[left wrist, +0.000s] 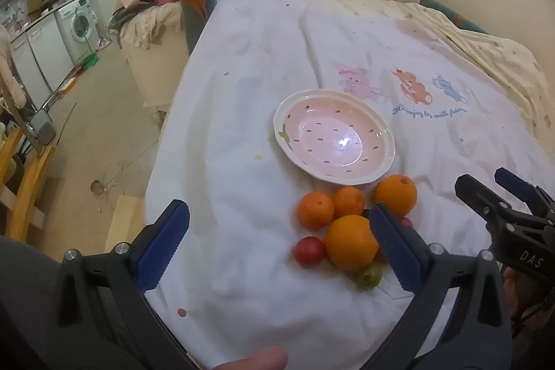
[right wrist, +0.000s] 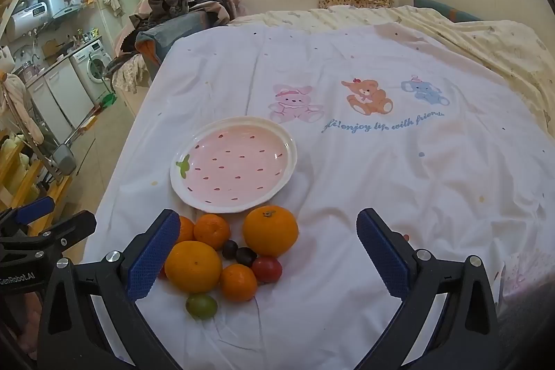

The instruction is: Organize fruits

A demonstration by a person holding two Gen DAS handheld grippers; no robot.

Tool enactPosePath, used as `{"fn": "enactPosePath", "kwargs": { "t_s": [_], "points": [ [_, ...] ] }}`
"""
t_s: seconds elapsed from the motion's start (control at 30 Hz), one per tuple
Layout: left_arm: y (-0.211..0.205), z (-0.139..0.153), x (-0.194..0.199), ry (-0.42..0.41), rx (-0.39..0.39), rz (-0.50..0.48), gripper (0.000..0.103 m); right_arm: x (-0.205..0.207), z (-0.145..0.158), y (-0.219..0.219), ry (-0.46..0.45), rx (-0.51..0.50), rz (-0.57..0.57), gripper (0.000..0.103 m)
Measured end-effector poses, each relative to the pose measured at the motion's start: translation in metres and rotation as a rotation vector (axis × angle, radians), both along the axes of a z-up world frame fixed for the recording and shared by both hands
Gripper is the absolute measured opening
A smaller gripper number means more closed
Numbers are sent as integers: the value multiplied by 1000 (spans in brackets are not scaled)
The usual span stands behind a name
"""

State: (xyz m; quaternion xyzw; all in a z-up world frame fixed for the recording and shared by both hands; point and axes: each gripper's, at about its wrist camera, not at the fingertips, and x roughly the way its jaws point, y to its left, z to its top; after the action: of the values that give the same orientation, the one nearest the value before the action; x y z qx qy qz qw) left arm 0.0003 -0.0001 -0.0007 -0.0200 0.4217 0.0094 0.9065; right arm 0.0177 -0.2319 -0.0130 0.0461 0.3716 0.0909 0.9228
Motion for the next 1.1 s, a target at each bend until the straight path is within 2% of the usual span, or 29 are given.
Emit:
{"fn": "enactPosePath", "kwargs": {
  "t_s": [0.23, 1.1],
  "points": [
    [0, 7, -2, 0, -13, 11, 102, 0, 1, 0, -10, -2, -3, 103],
    [8, 0, 2, 21, -34, 30, 102, 1, -2, -1, 2, -4, -7, 103]
  ]
}}
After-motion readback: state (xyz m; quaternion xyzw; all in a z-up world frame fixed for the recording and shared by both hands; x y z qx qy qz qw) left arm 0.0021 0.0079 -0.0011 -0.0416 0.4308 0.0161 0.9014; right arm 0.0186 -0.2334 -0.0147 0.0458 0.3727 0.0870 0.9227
